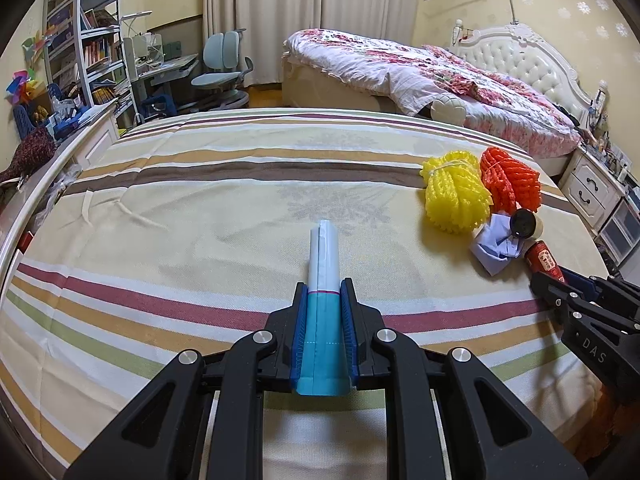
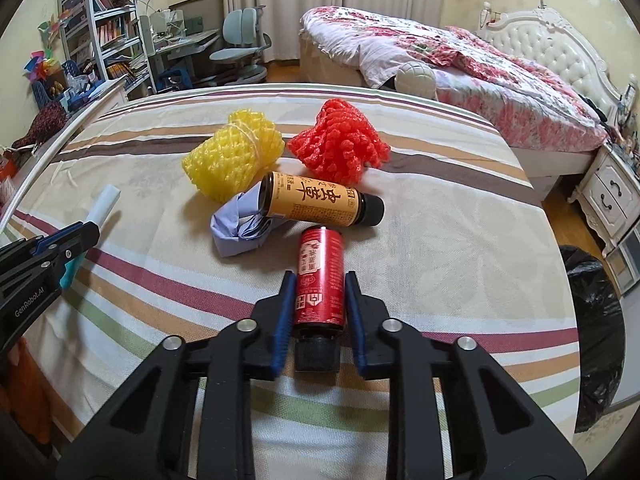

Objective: Collect trash
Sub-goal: 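Close the right tool on the red can, then carry the marker in the left tool over the bin while the right carries the can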

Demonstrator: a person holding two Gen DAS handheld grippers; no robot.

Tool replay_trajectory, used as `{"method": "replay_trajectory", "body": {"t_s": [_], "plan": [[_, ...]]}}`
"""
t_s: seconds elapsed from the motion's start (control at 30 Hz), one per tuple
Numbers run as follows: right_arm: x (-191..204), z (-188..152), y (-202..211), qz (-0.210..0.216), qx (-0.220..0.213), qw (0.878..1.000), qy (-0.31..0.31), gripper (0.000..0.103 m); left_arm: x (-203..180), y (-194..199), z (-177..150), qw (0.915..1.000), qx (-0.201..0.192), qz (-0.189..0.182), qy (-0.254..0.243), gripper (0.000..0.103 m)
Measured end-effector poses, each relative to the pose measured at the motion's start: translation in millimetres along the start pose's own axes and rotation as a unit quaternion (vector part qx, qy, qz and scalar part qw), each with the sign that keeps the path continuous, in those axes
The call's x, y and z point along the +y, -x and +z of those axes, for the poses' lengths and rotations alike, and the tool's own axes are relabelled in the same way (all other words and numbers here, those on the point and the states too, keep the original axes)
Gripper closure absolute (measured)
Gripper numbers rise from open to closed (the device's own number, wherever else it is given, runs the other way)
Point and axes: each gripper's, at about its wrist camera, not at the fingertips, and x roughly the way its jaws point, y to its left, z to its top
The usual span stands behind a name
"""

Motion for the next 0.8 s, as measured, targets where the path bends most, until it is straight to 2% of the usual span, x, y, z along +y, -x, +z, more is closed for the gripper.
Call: {"method": "replay_trajectory", "body": {"t_s": [0.33, 0.8], "plan": [[-16, -14, 16, -0.009, -0.013, 1.000, -0.019, 0.080, -21, 7, -5, 0.9997, -0.009, -0.021, -0.008, 0.085], [-91, -36, 59, -0.067, -0.052, 0.993, -0.082, 0.080, -104, 26, -5, 0.9942, -0.030, -0.083, -0.062, 0.085]]}}
